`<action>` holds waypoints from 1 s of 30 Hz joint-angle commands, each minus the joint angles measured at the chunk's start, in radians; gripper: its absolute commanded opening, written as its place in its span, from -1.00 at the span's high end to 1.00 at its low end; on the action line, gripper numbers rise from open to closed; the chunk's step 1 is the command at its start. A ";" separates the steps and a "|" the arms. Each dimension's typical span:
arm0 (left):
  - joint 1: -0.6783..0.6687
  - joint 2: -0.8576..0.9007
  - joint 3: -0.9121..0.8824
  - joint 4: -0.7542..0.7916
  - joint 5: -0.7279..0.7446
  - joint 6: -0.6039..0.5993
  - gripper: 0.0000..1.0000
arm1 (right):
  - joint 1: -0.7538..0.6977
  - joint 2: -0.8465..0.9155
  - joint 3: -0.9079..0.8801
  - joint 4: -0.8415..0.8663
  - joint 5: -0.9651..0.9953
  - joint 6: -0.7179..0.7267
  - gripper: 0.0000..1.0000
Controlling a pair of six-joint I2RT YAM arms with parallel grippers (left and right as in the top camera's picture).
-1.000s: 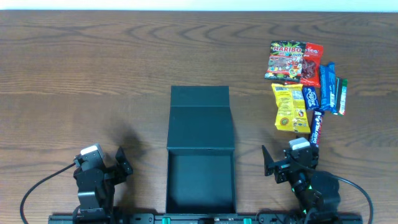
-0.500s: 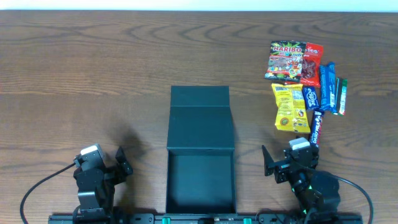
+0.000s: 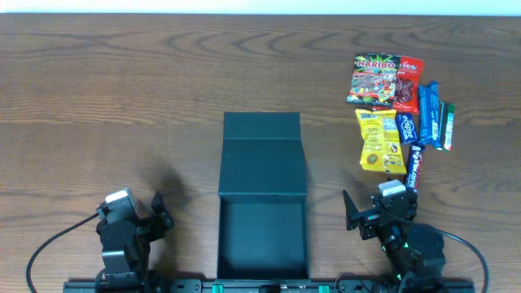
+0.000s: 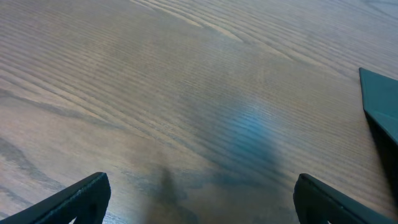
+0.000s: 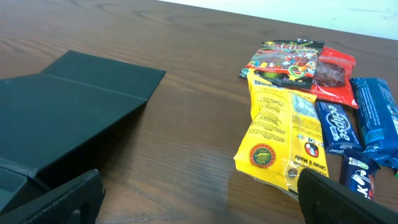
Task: Pack container
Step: 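Move the left gripper toward the black box's raised lid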
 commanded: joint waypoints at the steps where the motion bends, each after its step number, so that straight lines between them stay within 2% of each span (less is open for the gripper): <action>1: 0.000 -0.007 -0.009 0.001 -0.010 0.015 -0.91 | 0.008 -0.007 -0.007 0.000 0.003 -0.013 -0.98; 13: 0.000 -0.007 -0.009 0.005 -0.015 0.019 -0.90 | 0.008 -0.007 -0.007 0.000 0.003 -0.013 -0.99; 15: 0.000 -0.007 -0.009 0.052 -0.021 0.000 -0.90 | 0.008 -0.007 -0.007 0.000 0.003 -0.013 -0.99; 17: 0.000 -0.007 -0.009 0.118 0.148 -0.111 -0.90 | 0.008 -0.007 -0.007 0.000 0.003 -0.013 -0.98; 22: 0.000 -0.007 -0.009 0.288 0.518 -0.241 -0.90 | 0.008 -0.007 -0.007 0.000 0.003 -0.013 -0.98; 23: 0.000 -0.006 -0.009 0.332 0.603 -0.262 -0.90 | 0.008 -0.007 -0.007 0.000 0.003 -0.013 -0.98; 25: 0.000 -0.001 -0.008 0.471 0.856 -0.214 -0.91 | 0.008 -0.007 -0.007 0.000 0.003 -0.013 -0.98; 27: -0.002 0.024 0.004 0.489 0.930 -0.217 -0.91 | 0.008 -0.007 -0.007 0.000 0.003 -0.013 -0.99; 30: -0.021 0.122 0.074 0.426 0.889 -0.115 -0.92 | 0.008 -0.007 -0.007 0.000 0.003 -0.013 -0.98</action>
